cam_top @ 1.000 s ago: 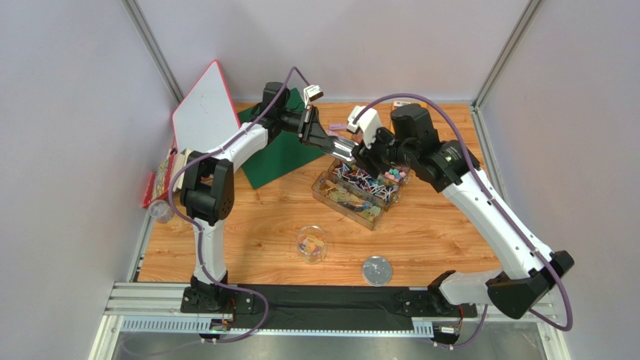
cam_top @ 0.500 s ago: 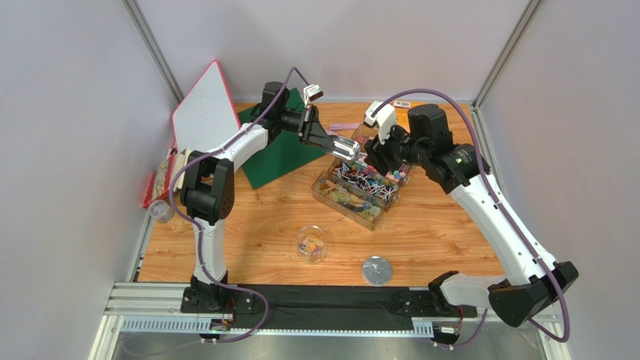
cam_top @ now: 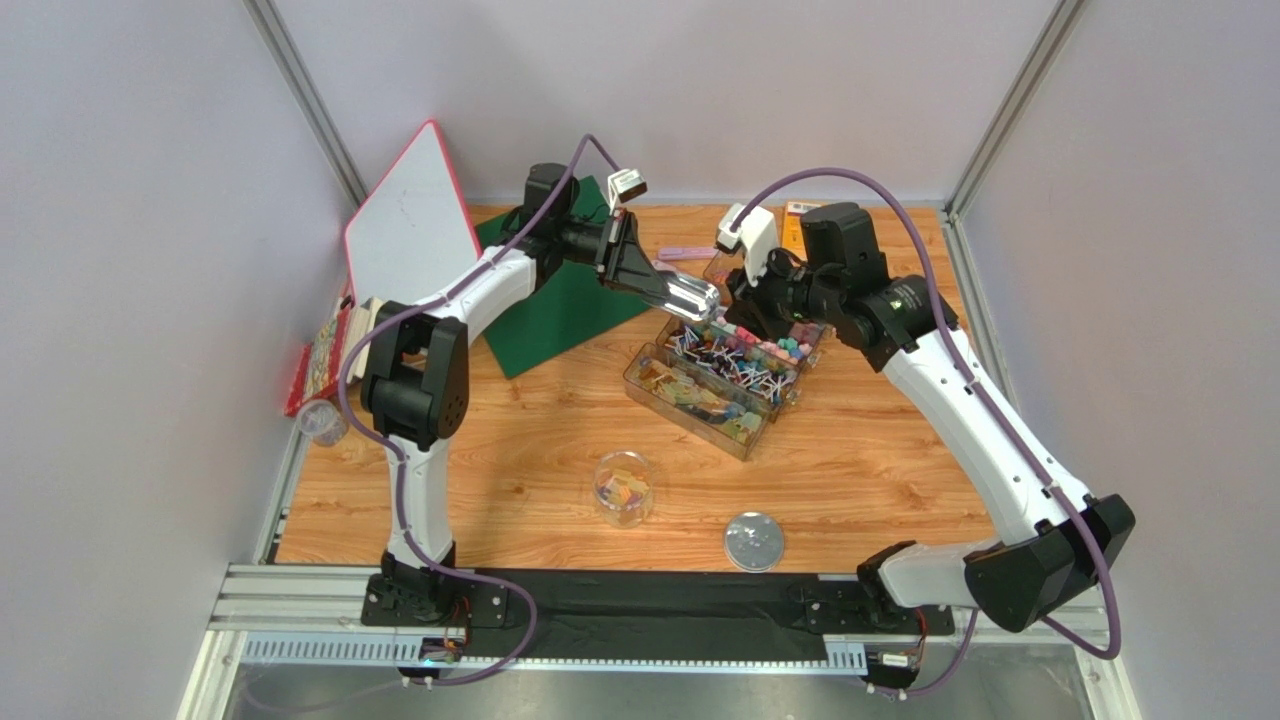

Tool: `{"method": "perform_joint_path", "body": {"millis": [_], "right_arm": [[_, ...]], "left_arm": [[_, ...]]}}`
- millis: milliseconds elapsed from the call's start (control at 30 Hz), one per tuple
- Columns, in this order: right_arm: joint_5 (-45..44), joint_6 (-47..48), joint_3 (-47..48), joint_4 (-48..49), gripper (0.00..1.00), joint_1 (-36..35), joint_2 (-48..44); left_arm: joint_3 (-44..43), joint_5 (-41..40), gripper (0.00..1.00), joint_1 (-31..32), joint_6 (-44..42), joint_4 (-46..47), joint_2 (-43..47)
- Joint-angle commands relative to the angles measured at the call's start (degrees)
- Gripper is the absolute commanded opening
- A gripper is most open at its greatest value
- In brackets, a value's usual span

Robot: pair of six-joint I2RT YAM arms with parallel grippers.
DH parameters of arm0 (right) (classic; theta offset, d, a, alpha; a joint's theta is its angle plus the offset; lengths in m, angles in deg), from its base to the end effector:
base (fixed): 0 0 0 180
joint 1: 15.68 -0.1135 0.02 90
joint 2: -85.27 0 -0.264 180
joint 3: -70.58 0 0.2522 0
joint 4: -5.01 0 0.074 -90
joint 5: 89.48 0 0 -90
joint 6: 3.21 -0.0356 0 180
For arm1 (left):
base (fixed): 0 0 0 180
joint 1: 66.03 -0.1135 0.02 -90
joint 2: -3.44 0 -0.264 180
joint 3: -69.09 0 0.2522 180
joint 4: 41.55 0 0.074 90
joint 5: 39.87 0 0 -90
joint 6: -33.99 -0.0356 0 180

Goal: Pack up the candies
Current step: Adjust the spatula.

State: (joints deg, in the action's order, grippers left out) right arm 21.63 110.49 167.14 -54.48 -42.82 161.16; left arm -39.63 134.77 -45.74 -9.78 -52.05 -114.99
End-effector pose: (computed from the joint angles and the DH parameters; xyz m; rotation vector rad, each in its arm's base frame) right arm 0.2390 0.1369 0.3913 -1.1333 1.9226 0.4460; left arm 0.4256 -0.1951 0.2764 0.7281 2.0620 -2.1116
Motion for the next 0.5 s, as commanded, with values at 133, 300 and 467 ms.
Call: {"method": "perform_joint_path", "body": {"millis": [133, 300, 467], "right_arm": [[1.57, 1.17, 0.69, 1.53, 0.21, -0.02, 0.83], [1.57, 1.78, 0.69, 1.61, 0.13, 0.06, 1.53], [2.8, 3.54, 1.3, 1.35, 0.0, 0.15, 2.15]], "left_arm": [[-0.49, 7.29, 0.0, 0.27, 2.28, 3.76, 0.4], [-0.84, 7.38, 0.0, 0.36, 3.24, 4.64, -0.13], [-1.46, 6.24, 0.12, 0.19, 3.33, 4.82, -0.83]]}}
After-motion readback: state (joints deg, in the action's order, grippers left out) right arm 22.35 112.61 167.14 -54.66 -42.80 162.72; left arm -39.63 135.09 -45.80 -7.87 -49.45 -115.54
